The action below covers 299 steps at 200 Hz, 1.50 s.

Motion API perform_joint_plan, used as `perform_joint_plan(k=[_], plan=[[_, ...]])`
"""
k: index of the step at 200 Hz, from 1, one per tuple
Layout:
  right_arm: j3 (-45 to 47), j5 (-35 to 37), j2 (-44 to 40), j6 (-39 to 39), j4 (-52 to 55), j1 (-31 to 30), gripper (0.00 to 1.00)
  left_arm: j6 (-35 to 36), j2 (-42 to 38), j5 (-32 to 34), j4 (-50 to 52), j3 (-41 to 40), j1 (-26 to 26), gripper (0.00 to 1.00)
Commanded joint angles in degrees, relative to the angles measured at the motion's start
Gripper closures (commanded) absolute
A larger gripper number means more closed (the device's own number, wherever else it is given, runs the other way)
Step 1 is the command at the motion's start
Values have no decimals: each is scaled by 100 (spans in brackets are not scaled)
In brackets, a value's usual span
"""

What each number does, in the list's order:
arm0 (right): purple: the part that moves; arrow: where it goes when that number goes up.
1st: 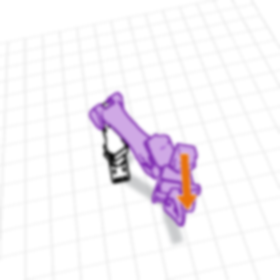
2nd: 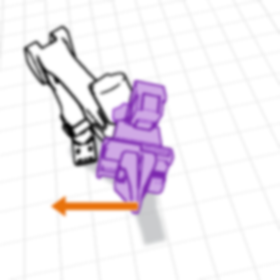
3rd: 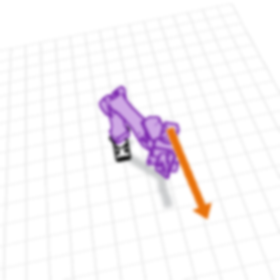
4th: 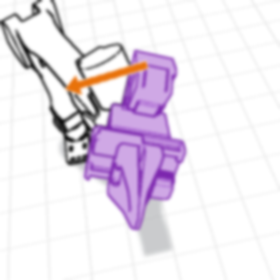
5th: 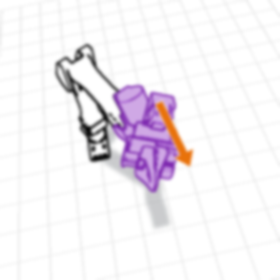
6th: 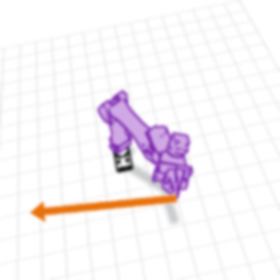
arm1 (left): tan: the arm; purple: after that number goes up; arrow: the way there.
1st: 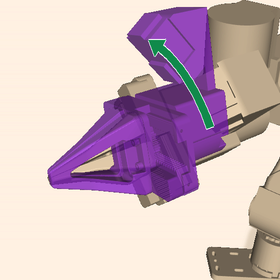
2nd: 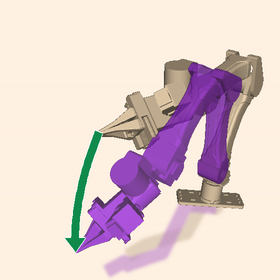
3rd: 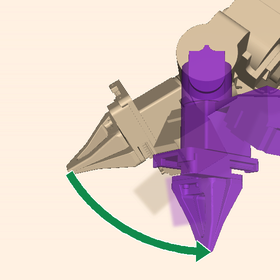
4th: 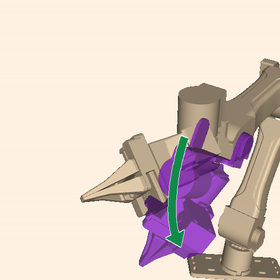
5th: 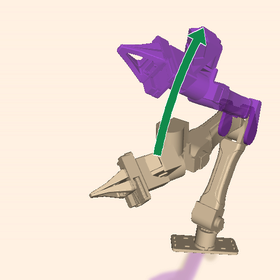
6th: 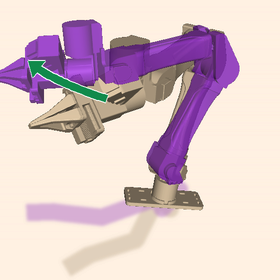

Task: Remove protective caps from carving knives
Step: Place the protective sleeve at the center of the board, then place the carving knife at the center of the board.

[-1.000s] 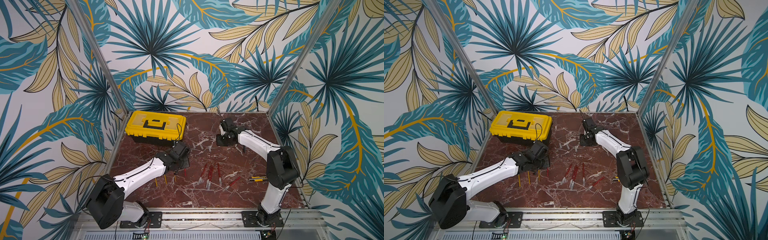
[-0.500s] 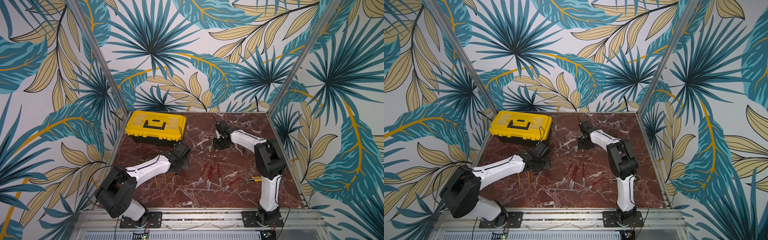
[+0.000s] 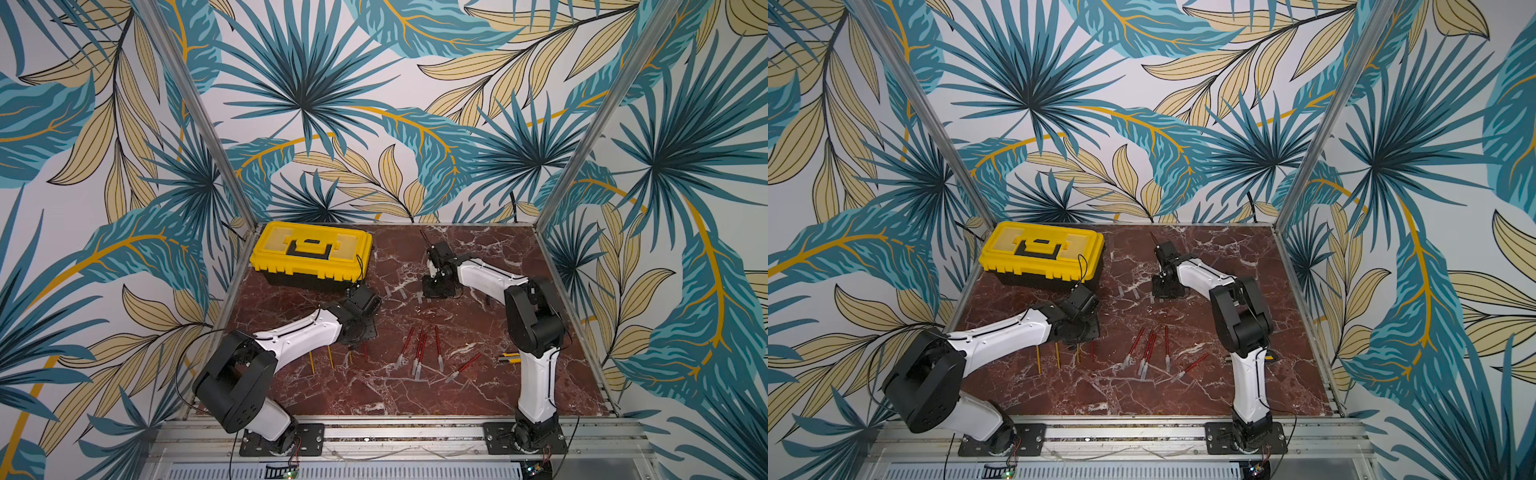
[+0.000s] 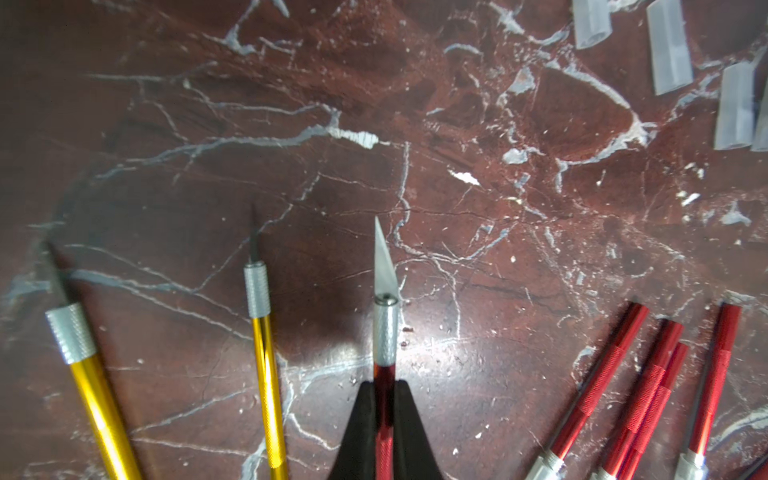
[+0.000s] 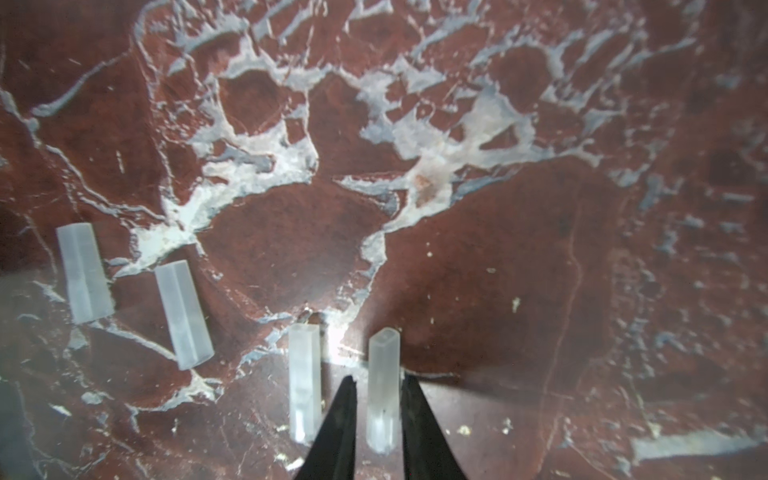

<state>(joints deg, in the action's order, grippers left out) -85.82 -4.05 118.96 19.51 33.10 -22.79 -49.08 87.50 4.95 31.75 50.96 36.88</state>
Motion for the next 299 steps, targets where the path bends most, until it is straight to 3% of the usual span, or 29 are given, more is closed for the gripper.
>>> perform_joint_plan(k=[1,57,134,197,233,260,299], plan=[[-11,-69,89,44,30,-47,77,30,86,23,-38,-161,-41,100],[336,-100,-367,127,-143,-72,77,74,141,46,-28,-233,-50,100],[1576,-245,-1983,429,-730,-163,70,124,388,155,-29,-185,-54,96],[2484,-131,-3239,603,-771,-582,63,127,841,248,42,10,-56,81],[2916,-104,-3678,777,-897,-775,62,58,984,193,42,12,-51,68],[3066,-87,-3840,827,-911,-824,62,-9,813,190,36,-49,-61,59],[3235,-152,-3974,894,-924,-901,62,-31,241,294,233,46,-50,54]])
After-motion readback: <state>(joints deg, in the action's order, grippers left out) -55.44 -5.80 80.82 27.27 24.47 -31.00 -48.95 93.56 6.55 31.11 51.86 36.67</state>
